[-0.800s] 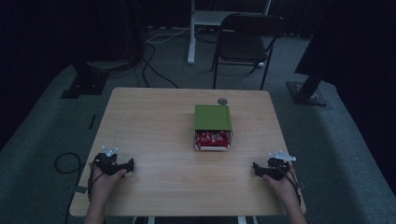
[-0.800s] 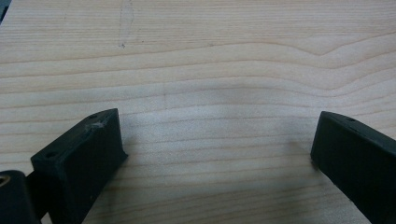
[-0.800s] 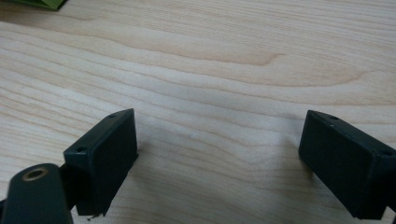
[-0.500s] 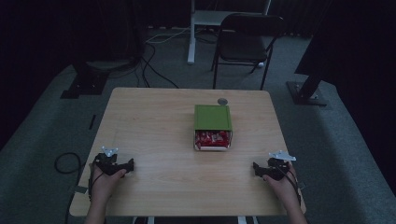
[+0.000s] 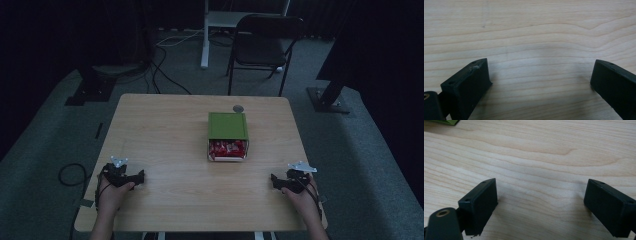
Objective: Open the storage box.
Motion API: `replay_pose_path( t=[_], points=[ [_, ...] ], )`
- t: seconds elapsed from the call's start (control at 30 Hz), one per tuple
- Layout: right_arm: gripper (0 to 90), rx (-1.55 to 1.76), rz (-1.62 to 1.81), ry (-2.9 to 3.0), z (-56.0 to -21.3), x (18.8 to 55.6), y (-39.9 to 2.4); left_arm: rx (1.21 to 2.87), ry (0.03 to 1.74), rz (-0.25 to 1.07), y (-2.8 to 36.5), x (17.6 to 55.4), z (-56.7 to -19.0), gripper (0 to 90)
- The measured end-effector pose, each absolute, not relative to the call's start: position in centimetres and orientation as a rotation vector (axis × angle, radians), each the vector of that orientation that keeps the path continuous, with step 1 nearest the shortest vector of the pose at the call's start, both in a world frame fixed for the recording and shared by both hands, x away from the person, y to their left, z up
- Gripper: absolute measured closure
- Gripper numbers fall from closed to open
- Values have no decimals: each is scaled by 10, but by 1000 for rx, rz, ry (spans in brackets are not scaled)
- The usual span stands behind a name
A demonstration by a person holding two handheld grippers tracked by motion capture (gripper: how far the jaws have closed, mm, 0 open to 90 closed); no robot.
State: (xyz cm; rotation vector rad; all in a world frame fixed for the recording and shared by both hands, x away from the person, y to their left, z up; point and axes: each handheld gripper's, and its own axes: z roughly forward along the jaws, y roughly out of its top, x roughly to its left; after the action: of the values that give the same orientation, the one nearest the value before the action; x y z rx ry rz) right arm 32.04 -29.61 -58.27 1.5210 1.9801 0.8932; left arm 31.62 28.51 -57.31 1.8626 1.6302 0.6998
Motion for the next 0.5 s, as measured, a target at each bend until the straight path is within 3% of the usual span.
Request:
replay_pose_path(
  t=[0.5],
  points=[
    [111, 1521, 893, 1980, -583, 320, -296, 2021, 1426, 699, 241, 321, -567, 33]
  ],
)
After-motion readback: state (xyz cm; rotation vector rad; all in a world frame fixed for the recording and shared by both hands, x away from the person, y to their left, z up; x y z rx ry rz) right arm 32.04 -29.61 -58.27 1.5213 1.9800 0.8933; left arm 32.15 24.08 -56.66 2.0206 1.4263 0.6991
